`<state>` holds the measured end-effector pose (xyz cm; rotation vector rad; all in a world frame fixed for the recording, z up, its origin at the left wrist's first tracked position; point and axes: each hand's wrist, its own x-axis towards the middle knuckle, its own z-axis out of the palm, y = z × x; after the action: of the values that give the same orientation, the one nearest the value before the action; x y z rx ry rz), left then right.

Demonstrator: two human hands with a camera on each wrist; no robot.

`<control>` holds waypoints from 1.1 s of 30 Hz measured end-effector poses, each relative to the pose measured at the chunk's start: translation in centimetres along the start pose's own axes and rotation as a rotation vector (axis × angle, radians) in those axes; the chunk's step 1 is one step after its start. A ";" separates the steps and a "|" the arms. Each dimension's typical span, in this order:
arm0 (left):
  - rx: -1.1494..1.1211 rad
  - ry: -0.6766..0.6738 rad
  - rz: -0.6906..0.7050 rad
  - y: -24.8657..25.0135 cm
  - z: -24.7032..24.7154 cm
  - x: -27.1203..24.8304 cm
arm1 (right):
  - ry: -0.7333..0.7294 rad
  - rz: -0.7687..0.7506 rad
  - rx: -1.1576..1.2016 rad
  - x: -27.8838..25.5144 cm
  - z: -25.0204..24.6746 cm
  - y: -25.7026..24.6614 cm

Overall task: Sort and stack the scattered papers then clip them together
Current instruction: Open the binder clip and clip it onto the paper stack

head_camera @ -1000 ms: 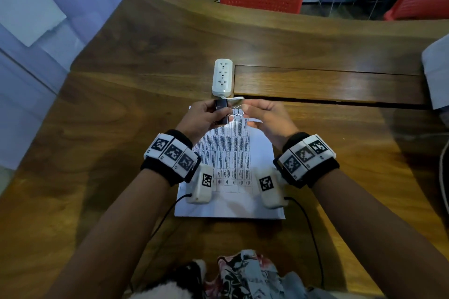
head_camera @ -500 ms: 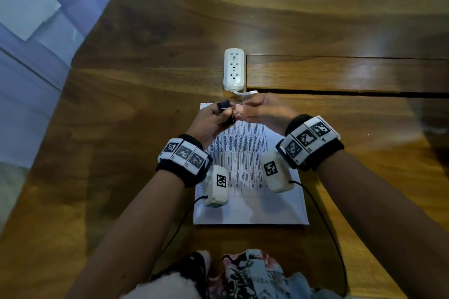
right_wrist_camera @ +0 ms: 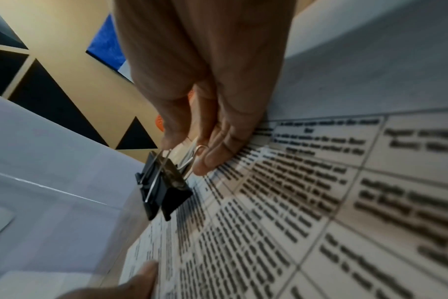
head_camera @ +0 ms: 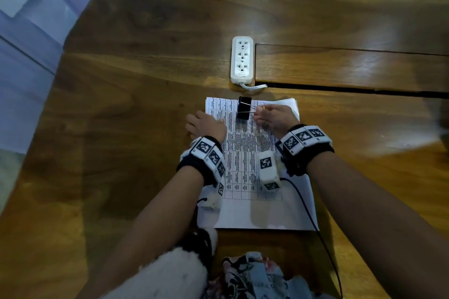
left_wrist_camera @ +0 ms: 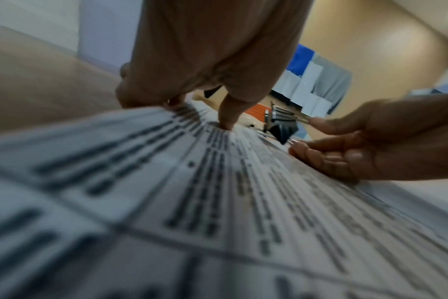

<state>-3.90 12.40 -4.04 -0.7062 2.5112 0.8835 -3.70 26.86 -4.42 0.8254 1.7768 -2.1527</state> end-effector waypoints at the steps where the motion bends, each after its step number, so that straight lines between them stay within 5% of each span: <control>1: 0.008 0.005 -0.017 0.5 0.3 -0.2 | 0.001 -0.002 0.022 0.1 0.0 0.1; 10: 0.009 0.007 -0.210 2.4 0.8 -0.5 | -0.049 -0.002 0.042 0.1 -0.1 0.3; 20: 0.020 -0.381 -0.111 2.6 -2.7 0.6 | -0.040 -0.007 -0.016 0.4 -0.3 0.7; 33: -0.305 -0.253 -0.117 1.0 -2.0 1.7 | -0.040 -0.080 -0.185 0.7 -0.1 0.6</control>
<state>-6.18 11.22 -2.97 -0.7720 2.1153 1.2436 -3.90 26.98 -5.31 0.6729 1.9833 -1.9983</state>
